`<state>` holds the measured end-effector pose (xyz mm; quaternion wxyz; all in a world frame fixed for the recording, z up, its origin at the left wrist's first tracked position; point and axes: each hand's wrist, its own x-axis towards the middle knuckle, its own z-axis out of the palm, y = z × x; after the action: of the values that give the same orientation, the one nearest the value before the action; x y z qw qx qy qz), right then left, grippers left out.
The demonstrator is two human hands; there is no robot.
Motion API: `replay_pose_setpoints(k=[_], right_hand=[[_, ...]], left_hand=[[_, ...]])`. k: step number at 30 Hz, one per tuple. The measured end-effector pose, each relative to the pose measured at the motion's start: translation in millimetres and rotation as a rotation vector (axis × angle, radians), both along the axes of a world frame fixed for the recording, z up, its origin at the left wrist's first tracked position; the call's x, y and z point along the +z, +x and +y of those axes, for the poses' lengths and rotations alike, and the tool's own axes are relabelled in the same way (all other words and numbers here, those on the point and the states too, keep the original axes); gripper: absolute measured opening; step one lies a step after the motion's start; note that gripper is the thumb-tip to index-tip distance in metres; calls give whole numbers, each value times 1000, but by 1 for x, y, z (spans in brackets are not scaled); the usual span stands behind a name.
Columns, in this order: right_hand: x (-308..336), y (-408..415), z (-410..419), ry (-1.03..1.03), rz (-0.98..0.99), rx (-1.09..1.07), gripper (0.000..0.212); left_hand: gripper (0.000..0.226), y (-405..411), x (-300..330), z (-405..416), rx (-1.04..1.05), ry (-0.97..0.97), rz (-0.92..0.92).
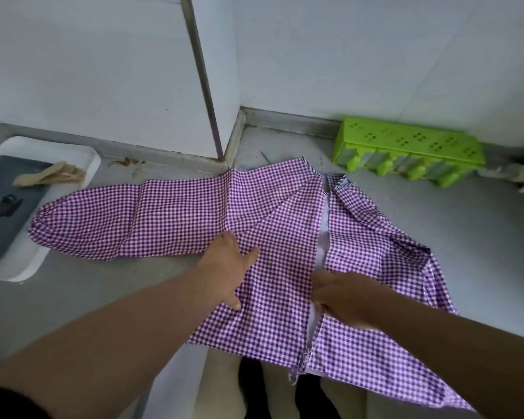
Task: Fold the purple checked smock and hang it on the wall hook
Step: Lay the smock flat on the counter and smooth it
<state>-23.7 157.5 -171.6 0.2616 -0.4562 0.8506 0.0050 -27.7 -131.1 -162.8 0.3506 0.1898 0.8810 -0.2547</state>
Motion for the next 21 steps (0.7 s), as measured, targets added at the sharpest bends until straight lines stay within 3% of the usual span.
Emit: replay_pose_setpoints(k=[6, 9, 12, 14, 17, 21], right_hand=[[9, 3, -30, -178, 131, -195, 26], [2, 9, -31, -91, 69, -314, 54], [1, 4, -21, -47, 58, -468, 81], [-2, 2, -12, -21, 17, -533, 93], [-13, 2, -2, -100, -11, -499, 88], [-13, -10, 21, -313, -42, -498, 44]], left_hand=[[136, -4, 5, 9, 35, -35, -30], [124, -6, 17, 22, 79, -21, -25], [87, -17, 22, 41, 113, 271, 49], [73, -26, 24, 62, 113, 461, 33], [72, -39, 26, 101, 201, 520, -16], [69, -51, 19, 142, 104, 269, 7]])
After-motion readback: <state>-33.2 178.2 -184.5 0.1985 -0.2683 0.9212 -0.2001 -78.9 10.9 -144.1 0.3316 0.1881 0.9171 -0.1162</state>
